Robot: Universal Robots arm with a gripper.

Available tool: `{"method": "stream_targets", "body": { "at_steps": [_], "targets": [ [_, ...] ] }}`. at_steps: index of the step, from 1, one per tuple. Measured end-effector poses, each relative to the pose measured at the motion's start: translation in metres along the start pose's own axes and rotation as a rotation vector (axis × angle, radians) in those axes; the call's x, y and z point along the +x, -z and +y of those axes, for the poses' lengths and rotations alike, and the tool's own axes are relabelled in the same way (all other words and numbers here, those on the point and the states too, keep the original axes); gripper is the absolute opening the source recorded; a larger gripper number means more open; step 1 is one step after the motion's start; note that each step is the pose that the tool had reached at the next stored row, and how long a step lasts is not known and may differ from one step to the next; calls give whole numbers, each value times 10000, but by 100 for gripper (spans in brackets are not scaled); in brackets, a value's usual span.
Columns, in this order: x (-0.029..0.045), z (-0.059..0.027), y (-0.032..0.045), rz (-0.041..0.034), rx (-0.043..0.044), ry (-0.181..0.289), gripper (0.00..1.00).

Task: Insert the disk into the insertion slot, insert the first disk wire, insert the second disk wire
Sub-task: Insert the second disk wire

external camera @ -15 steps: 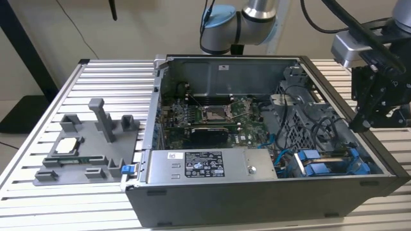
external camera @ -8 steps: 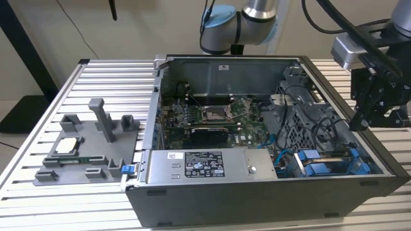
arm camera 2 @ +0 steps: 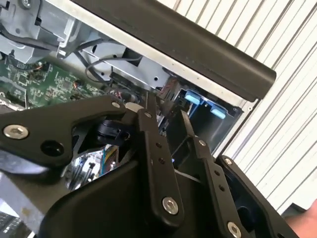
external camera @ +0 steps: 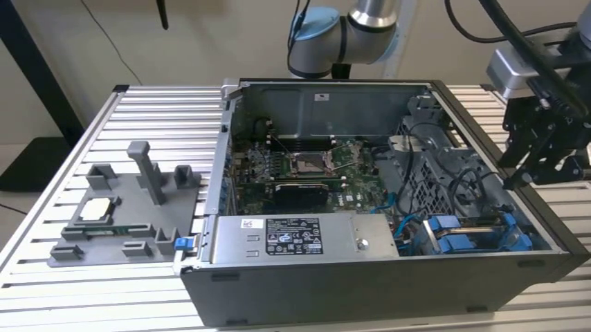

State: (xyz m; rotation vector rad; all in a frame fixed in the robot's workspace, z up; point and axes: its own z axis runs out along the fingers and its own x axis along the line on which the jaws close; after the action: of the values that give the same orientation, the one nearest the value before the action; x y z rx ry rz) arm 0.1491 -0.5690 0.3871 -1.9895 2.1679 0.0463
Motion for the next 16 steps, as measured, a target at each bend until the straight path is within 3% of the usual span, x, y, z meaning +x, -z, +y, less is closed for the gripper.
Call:
{"method": "stream_targets", "body": {
  "at_steps": [2, 5, 7, 11, 12, 16],
  "targets": [
    [-1, -49, -18, 16, -182, -29, 100],
    [-4, -143, -50, 35, -369, -59, 100],
    [-5, -184, -66, 52, -566, -90, 100],
    [-4, -190, -70, 120, -1219, -222, 100],
    [-3, -193, -77, 127, -1301, -240, 100],
    [6, -222, -114, 145, -1464, -275, 100]
  ]
}}
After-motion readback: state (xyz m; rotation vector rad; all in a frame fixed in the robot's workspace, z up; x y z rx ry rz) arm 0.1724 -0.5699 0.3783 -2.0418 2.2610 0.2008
